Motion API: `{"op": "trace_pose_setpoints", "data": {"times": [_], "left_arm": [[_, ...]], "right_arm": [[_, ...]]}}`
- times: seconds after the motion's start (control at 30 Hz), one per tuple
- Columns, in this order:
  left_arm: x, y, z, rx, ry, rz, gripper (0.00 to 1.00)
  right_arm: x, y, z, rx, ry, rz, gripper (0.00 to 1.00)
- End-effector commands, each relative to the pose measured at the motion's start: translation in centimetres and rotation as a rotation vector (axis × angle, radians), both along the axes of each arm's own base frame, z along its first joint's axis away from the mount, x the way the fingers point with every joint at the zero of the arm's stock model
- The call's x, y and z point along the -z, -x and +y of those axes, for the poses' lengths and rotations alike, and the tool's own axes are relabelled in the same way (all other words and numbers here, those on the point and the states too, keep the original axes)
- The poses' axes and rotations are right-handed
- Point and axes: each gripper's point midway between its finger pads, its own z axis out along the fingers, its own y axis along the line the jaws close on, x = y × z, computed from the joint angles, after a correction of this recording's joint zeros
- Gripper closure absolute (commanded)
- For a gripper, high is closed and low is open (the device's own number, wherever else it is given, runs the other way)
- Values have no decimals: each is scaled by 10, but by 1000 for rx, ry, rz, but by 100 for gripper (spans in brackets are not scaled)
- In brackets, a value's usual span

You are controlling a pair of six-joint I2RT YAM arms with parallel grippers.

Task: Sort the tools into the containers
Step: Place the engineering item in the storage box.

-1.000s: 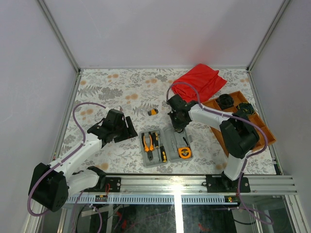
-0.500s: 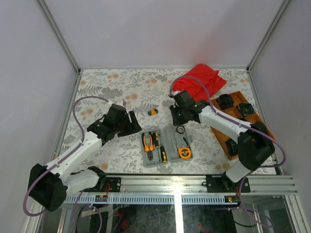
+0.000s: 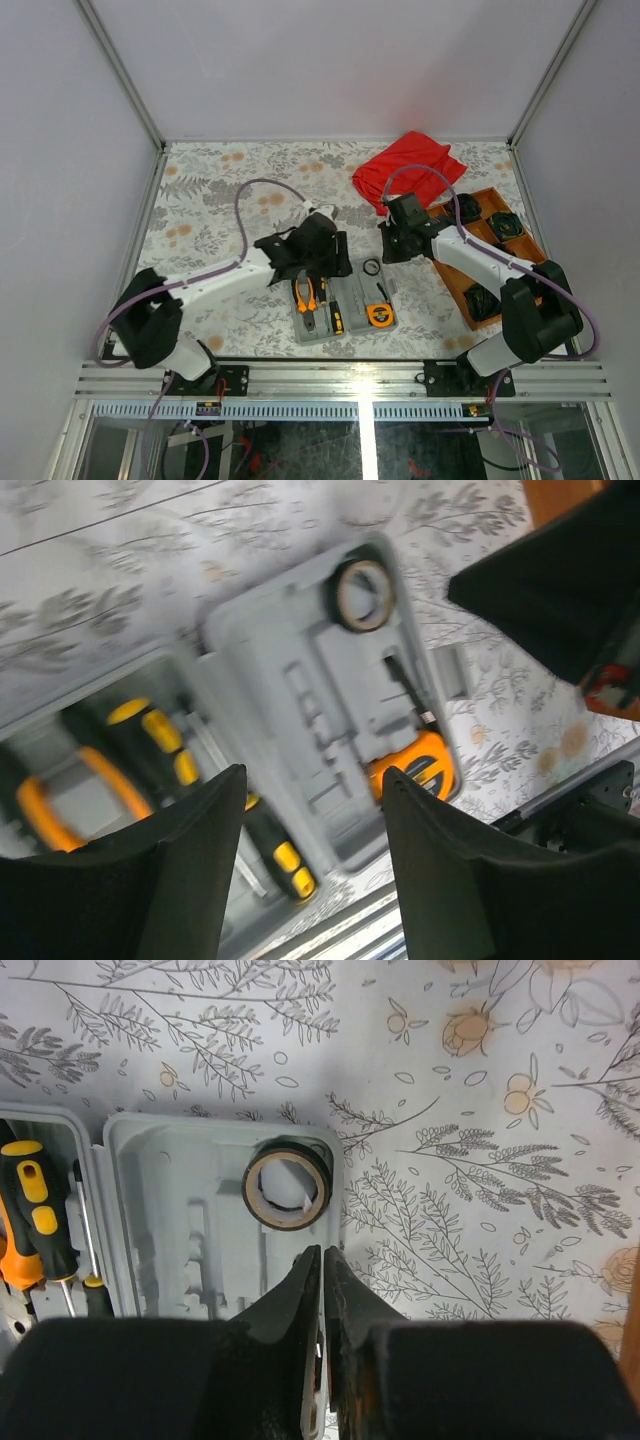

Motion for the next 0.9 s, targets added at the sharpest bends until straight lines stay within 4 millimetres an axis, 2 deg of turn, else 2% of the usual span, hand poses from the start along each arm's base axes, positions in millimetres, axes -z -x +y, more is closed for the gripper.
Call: {"op": "trace_pose_setpoints", "data": {"times": [0.0,0.17,0.43,0.5,0.87], "left_arm": [[-16,-19,-60,49,84,-78,47],[5,-23,-80,66,72,-54,55],[31,-30,-86,59,31,-33,63],[33,-33,-87,55,21,-35,67],[43,-42,-84,30,-6,-35,75]], "right_arm": [[-6,-2,16,-46,-143,-2,90],[2,-5,17,-53,-167,19,93],[6,-21,16,-43,-158,24,95],[10,-23,16,-44,-146,36,96],[19,-30,12,-42,-103,41,97]]}}
